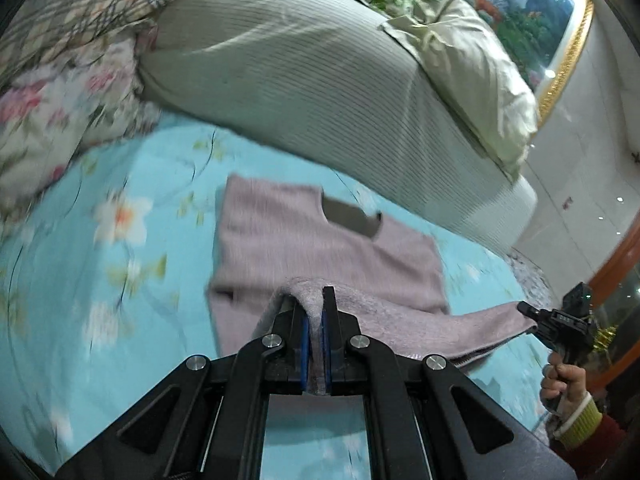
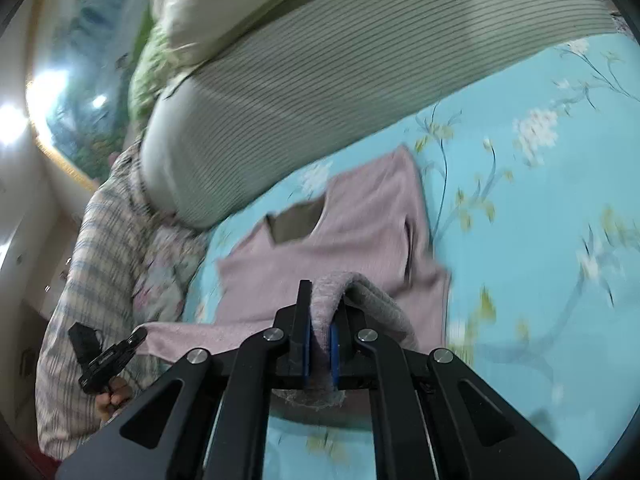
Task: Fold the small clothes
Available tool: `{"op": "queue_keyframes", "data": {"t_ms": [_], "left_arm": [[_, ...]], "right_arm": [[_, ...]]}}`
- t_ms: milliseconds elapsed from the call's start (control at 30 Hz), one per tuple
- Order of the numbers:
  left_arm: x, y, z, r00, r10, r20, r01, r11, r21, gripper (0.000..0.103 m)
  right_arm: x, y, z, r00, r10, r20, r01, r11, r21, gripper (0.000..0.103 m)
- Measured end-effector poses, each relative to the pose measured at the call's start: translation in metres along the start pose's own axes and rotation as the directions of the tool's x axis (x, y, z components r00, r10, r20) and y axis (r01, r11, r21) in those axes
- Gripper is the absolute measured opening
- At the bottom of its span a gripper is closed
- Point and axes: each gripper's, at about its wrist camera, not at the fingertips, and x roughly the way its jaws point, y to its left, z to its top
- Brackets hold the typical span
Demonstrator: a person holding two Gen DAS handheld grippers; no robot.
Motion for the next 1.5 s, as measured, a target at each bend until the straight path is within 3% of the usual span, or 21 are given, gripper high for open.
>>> {"op": "queue_keyframes", "data": {"t_ms": [200, 333, 533, 633, 700, 800, 833, 867, 900, 1000, 1067, 1133, 1233, 1267, 1333, 1400, 1500], "left_arm": [[0.075, 0.007, 0.053, 0.997, 0.078, 0.005, -0.078, 0.997, -0.007, 0.003], [0.121, 0.020, 0.074, 0.990, 0.140, -0.024, -0.141, 0.990, -0.012, 0.003], [0.182, 0.042, 0.080, 0.971, 0.222, -0.084, -0.224, 0.974, -0.017, 0.004], [0.210, 0.054, 0.078, 0.957, 0.259, -0.128, -0.263, 0.964, -0.021, 0.004], [0.224, 0.057, 0.075, 0.950, 0.267, -0.163, -0.273, 0.962, -0.014, 0.005], [0.217, 0.051, 0.070, 0.956, 0.250, -0.155, -0.255, 0.967, -0.016, 0.013], [0.208, 0.046, 0.065, 0.963, 0.227, -0.145, -0.232, 0.973, -0.015, 0.026], [0.202, 0.042, 0.062, 0.965, 0.221, -0.138, -0.224, 0.974, -0.010, 0.037], [0.194, 0.036, 0.054, 0.968, 0.214, -0.130, -0.215, 0.977, 0.005, 0.041], [0.178, 0.017, 0.029, 0.977, 0.145, -0.159, -0.143, 0.989, 0.022, 0.041], [0.179, 0.002, 0.011, 0.972, 0.106, -0.210, -0.098, 0.994, 0.049, 0.041], [0.194, -0.012, -0.011, 0.953, 0.107, -0.285, -0.081, 0.991, 0.103, 0.040], [0.222, -0.024, -0.030, 0.922, 0.146, -0.359, -0.092, 0.982, 0.162, 0.039], [0.228, -0.025, -0.031, 0.916, 0.160, -0.369, -0.102, 0.980, 0.172, 0.039], [0.242, -0.024, -0.022, 0.908, 0.179, -0.380, -0.115, 0.976, 0.185, 0.039], [0.252, -0.019, -0.005, 0.912, 0.185, -0.365, -0.125, 0.975, 0.182, 0.040], [0.269, 0.000, 0.031, 0.911, 0.259, -0.320, -0.212, 0.962, 0.175, 0.038]], "right_arm": [[0.067, -0.021, 0.058, 0.999, -0.041, -0.018, 0.041, 0.999, 0.020, 0.008], [0.107, -0.033, 0.078, 0.996, -0.066, -0.054, 0.067, 0.998, 0.005, 0.008], [0.163, -0.051, 0.093, 0.982, -0.133, -0.133, 0.132, 0.991, -0.021, 0.012], [0.185, -0.063, 0.093, 0.963, -0.182, -0.198, 0.180, 0.983, -0.024, 0.012], [0.182, -0.068, 0.094, 0.967, -0.158, -0.198, 0.162, 0.987, 0.005, 0.012], [0.158, -0.068, 0.094, 0.980, -0.115, -0.162, 0.123, 0.992, 0.039, 0.021], [0.150, -0.066, 0.093, 0.983, -0.112, -0.148, 0.119, 0.992, 0.042, 0.025], [0.136, -0.065, 0.089, 0.985, -0.125, -0.118, 0.131, 0.991, 0.039, 0.039], [0.127, -0.062, 0.087, 0.985, -0.140, -0.096, 0.144, 0.989, 0.035, 0.049], [0.102, -0.051, 0.070, 0.990, -0.137, -0.043, 0.138, 0.990, 0.013, 0.049], [0.110, -0.036, 0.053, 0.989, -0.107, -0.107, 0.102, 0.994, -0.049, 0.049], [0.134, -0.013, 0.033, 0.970, -0.109, -0.218, 0.070, 0.981, -0.182, 0.048], [0.176, 0.017, 0.007, 0.919, -0.168, -0.356, 0.020, 0.923, -0.384, 0.047], [0.193, 0.022, 0.002, 0.896, -0.211, -0.390, 0.021, 0.899, -0.438, 0.047], [0.213, 0.023, 0.003, 0.883, -0.273, -0.381, 0.050, 0.863, -0.503, 0.047], [0.228, 0.017, 0.019, 0.890, -0.301, -0.343, 0.091, 0.853, -0.513, 0.042], [0.227, -0.004, 0.065, 0.934, -0.238, -0.266, 0.133, 0.923, -0.361, 0.040]]}}
